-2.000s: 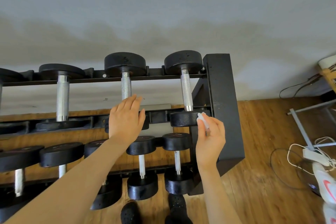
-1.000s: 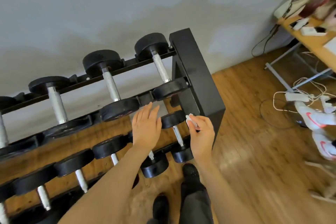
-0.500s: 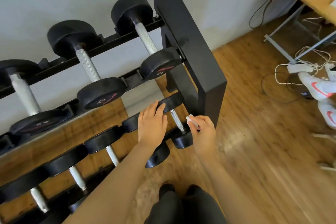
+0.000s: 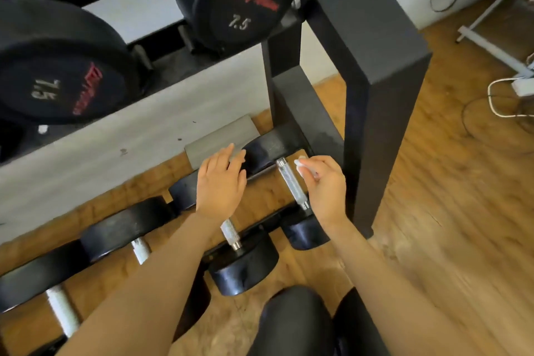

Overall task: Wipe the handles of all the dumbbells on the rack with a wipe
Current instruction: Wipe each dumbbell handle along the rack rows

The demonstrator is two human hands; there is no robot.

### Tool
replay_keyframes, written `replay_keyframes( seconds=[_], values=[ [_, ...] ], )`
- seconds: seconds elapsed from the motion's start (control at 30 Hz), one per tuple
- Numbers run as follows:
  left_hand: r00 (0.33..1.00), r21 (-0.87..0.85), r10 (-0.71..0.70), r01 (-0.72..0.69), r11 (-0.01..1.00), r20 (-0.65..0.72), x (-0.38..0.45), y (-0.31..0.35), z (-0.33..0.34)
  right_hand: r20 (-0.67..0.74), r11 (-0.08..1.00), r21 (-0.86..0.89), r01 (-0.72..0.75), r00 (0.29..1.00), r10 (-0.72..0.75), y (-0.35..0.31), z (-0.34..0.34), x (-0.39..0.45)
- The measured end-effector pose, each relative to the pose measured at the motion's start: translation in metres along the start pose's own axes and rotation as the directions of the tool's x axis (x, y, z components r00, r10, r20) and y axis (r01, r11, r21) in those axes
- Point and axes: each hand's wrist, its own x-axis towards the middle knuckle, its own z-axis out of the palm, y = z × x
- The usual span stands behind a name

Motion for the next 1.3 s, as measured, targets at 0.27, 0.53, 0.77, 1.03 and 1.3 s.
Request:
replay_keyframes(
  seconds=[0.27,0.53,0.77,1.03,1.3],
  values=[
    [0.978,0.173,0.193,-0.177,0.969,-0.083,0.018,-0.034,0.056,-0.113,0.983,0.048,0.177,0.979,-0.171,0.03,0.062,0.031],
    [0.99,0.199,0.112,-0.095,0.976,-0.081,0.025,-0.042,0.063,-0.186,0.965,0.248,0.081,0.982,-0.034,0.027,0.08,0.055],
    [0.985,0.254,0.146,-0.119,0.96,-0.092,0.023,-0.042,0.066,0.031,0.942,-0.028,0.333,0.943,-0.333,0.025,0.103,0.064],
    [0.98,0.242,0.145,-0.11,0.964,-0.134,0.019,-0.044,0.068,-0.19,0.962,0.121,0.246,0.957,-0.221,0.051,0.072,0.041],
    [0.974,0.199,0.046,-0.001,0.98,-0.222,0.014,-0.053,0.06,-0.1,0.982,0.187,-0.006,0.995,0.025,0.077,0.073,0.029]
  ],
)
